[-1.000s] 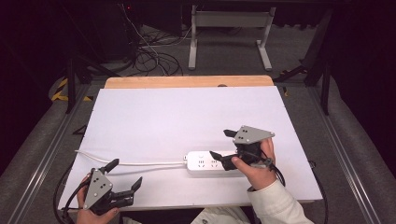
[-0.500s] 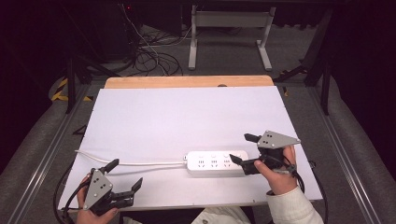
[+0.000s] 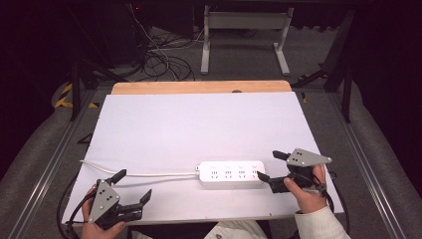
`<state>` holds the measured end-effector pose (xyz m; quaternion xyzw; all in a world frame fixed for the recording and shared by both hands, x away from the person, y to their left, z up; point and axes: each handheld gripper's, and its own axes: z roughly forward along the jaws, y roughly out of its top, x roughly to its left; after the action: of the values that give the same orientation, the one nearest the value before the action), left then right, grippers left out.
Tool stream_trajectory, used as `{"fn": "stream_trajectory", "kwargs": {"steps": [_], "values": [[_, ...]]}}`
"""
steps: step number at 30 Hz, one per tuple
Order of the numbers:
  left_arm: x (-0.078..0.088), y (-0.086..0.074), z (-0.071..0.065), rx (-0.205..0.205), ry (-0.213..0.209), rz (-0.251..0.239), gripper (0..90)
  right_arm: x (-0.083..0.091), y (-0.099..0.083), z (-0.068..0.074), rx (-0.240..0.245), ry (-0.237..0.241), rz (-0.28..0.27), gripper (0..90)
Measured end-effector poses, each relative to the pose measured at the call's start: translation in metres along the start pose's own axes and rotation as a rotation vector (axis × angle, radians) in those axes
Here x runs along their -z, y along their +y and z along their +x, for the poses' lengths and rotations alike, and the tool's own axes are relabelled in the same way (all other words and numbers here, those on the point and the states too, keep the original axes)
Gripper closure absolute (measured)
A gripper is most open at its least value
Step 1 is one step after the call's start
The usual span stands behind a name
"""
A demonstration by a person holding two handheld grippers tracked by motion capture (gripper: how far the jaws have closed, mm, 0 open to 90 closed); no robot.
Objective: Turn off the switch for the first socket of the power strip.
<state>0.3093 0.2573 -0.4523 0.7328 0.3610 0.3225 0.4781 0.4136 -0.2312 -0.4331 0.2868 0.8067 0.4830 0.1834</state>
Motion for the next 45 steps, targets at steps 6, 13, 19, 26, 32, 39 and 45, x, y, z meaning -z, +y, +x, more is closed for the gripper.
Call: {"fn": "stream_trajectory", "kwargs": {"steps": [6, 13, 19, 26, 32, 39, 45], "values": [[0.000, 0.000, 0.000, -0.003, 0.003, 0.003, 7.3, 0.002, -0.017, -0.003, -0.011, 0.008, -0.003, 11.7], [-0.001, 0.000, 0.000, -0.009, 0.005, 0.006, 7.3, 0.003, -0.035, -0.004, -0.016, 0.001, -0.002, 11.3], [-0.002, -0.001, 0.001, -0.018, 0.011, 0.015, 7.4, 0.005, -0.049, -0.005, -0.025, -0.018, 0.016, 10.6], [-0.003, -0.001, 0.001, -0.011, 0.007, 0.016, 7.3, 0.010, -0.063, -0.007, -0.040, -0.037, 0.040, 10.3], [-0.003, -0.001, 0.001, -0.017, 0.011, 0.017, 7.3, 0.012, -0.060, -0.006, -0.030, -0.053, 0.005, 10.1], [-0.003, -0.002, 0.001, -0.023, 0.014, 0.015, 7.2, 0.012, -0.059, -0.005, -0.012, -0.053, 0.013, 10.1], [-0.003, -0.002, 0.001, -0.020, 0.011, 0.016, 7.2, 0.012, -0.059, -0.005, -0.012, -0.057, 0.014, 10.3]]}}
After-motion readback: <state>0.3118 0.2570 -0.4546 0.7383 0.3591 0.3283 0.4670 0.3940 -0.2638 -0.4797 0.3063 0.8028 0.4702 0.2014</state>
